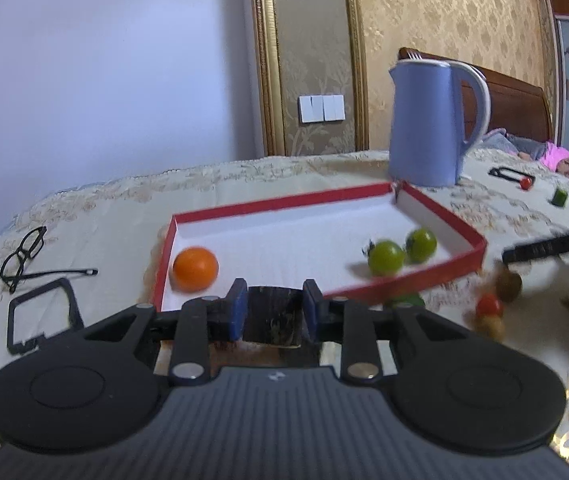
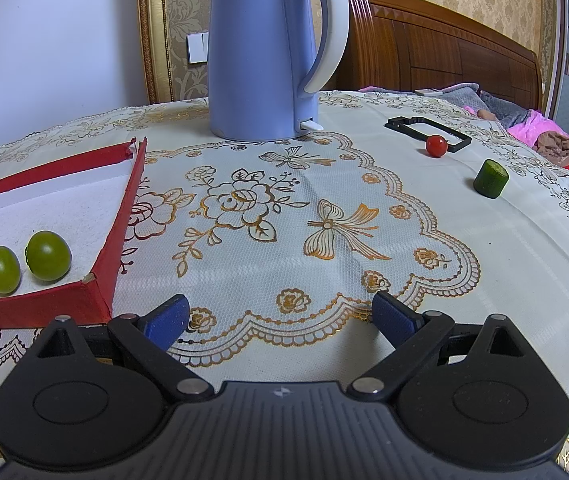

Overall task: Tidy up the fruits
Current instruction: 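Place the vegetable piece upright in the tray beside the orange, left gripper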

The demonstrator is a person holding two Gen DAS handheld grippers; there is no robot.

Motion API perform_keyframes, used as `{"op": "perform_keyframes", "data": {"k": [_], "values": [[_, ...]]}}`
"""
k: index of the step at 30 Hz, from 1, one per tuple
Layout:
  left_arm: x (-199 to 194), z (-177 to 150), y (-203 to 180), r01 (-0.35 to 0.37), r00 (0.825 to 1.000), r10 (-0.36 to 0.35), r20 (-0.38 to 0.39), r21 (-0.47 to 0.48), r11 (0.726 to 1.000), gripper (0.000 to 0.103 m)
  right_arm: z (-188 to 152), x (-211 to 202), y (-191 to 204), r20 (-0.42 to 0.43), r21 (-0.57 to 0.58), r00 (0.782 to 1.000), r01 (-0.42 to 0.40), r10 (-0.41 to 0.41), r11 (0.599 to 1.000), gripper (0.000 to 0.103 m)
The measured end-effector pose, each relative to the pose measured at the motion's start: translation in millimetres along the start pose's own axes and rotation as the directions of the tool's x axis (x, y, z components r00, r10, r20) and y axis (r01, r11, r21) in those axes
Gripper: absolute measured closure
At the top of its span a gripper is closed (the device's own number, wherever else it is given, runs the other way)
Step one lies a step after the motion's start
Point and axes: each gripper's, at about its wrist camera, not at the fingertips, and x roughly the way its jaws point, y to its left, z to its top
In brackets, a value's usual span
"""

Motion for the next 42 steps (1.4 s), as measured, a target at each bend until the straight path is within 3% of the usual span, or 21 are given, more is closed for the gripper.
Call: {"op": "perform_keyframes", "data": {"k": [6, 12, 19, 22, 24, 26, 29, 32, 36, 39, 42], "values": [[37.0, 24.3, 2.1, -0.017, 1.000, 0.017, -0.015, -0.025, 1.000, 0.076, 0.0, 0.0, -0.1, 0.000, 0.000, 1.000, 0.000, 0.000, 1.000, 0.005], [87.7, 29.2, 5.2, -0.064, 0.991, 0.057, -0.118, -0.055, 0.996, 0.076, -0.1, 0.1, -0.3, 0.000, 0.000, 1.000, 0.000, 0.000, 1.000, 0.005], [94.7, 24.2, 7.6, -0.077, 0.993, 0.072, -0.098, -0.058, 0.995, 0.076, -0.1, 0.1, -0.1, 0.000, 0.000, 1.000, 0.000, 0.000, 1.000, 0.005], [92.3, 24.2, 9.8, -0.082, 0.992, 0.075, -0.101, -0.068, 0.994, 0.074, -0.1, 0.1, -0.1, 0.001, 0.000, 1.000, 0.000, 0.000, 1.000, 0.004], [88.0, 24.3, 12.4, -0.090, 0.992, 0.083, -0.095, -0.075, 0.993, 0.055, -0.2, 0.0, 0.0, 0.001, 0.000, 1.000, -0.001, 0.001, 1.000, 0.004], [75.6, 23.0, 16.5, -0.103, 0.993, 0.098, -0.064, -0.092, 0.990, 0.045, -0.2, 0.0, -0.2, 0.001, 0.001, 1.000, 0.000, 0.000, 1.000, 0.004], [53.2, 20.7, 23.2, -0.108, 0.994, 0.105, -0.031, -0.109, 0.988, 0.042, -0.3, -0.1, -0.2, 0.001, 0.001, 1.000, 0.000, 0.000, 1.000, 0.004], [25.0, 10.9, 31.4, -0.145, 0.989, 0.146, 0.000, -0.124, 0.982, 0.031, -0.4, -0.1, -0.2, 0.001, 0.001, 1.000, -0.001, 0.001, 1.000, 0.004], [0.7, -6.0, 51.0, -0.166, 0.986, 0.163, -0.032, -0.175, 0.970, 0.031, -0.4, -0.2, -0.2, 0.001, 0.001, 1.000, -0.001, 0.001, 1.000, 0.004], [-12.9, -19.4, 61.3, -0.100, 0.994, 0.090, -0.058, -0.215, 0.972, 0.031, -0.5, -0.2, -0.2, 0.001, 0.001, 1.000, -0.001, 0.001, 1.000, 0.004], [-21.5, -28.4, 55.9, -0.044, 0.997, 0.031, -0.067, -0.196, 0.980, 0.031, -0.4, -0.2, -0.3, 0.001, 0.001, 1.000, -0.001, 0.001, 1.000, 0.004]]}}
